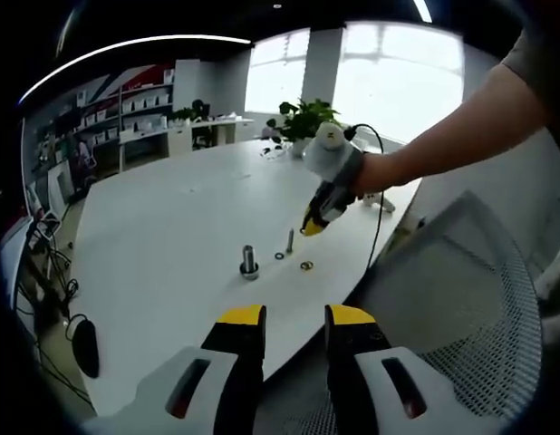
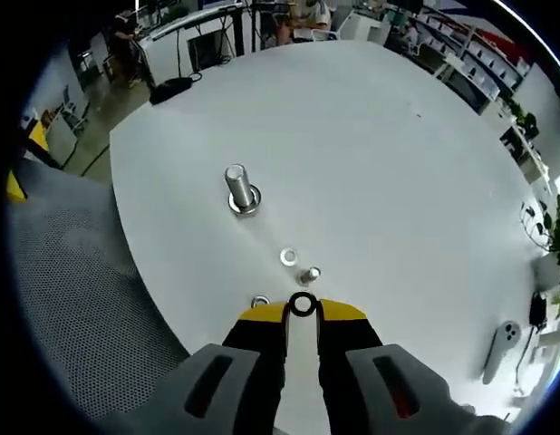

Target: Place the washer onto the threaded stud by aligning its center hole with the stud, sliding it down to the base, and recovering from edge contact or off-axis alignment until the washer reaches the visible bottom stop.

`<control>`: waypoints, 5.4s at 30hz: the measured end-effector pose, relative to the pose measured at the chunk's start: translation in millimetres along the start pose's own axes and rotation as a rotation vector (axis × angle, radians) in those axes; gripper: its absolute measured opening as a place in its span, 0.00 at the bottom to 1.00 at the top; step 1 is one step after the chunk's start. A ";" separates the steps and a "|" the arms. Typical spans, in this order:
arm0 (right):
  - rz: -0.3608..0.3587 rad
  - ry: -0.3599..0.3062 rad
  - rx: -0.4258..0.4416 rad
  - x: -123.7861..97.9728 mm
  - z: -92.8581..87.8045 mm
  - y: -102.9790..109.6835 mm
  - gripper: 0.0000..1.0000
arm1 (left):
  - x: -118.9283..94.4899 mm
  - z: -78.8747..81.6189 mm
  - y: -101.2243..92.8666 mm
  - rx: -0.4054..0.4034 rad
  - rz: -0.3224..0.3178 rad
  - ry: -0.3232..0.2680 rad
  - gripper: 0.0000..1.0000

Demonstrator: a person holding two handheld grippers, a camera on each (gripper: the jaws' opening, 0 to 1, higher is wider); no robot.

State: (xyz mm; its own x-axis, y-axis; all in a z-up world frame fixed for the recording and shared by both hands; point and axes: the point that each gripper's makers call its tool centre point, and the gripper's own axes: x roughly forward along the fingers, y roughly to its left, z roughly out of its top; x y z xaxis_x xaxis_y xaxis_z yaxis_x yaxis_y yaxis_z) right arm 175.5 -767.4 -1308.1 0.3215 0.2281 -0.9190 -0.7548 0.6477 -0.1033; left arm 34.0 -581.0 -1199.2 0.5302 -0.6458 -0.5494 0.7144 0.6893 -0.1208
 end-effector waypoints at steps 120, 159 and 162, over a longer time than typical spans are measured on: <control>0.075 0.174 -0.069 58.8 -8.8 -2.7 0.16 | 0.8 -0.8 -1.0 -0.015 -0.007 0.003 0.25; 0.172 0.242 -0.320 71.5 23.0 18.7 0.25 | -0.1 -0.4 0.0 -0.018 -0.002 -0.002 0.24; 0.180 0.249 -0.337 71.4 21.8 19.4 0.23 | 0.1 -1.0 0.0 -0.019 -0.002 0.001 0.24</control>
State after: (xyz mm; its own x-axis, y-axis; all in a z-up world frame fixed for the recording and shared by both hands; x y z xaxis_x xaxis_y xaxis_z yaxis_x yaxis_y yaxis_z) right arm 196.2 -722.8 -1367.5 0.0518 0.1070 -0.9929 -0.9435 0.3312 -0.0135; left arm 33.5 -580.8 -1200.1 0.5281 -0.6472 -0.5498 0.7066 0.6940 -0.1382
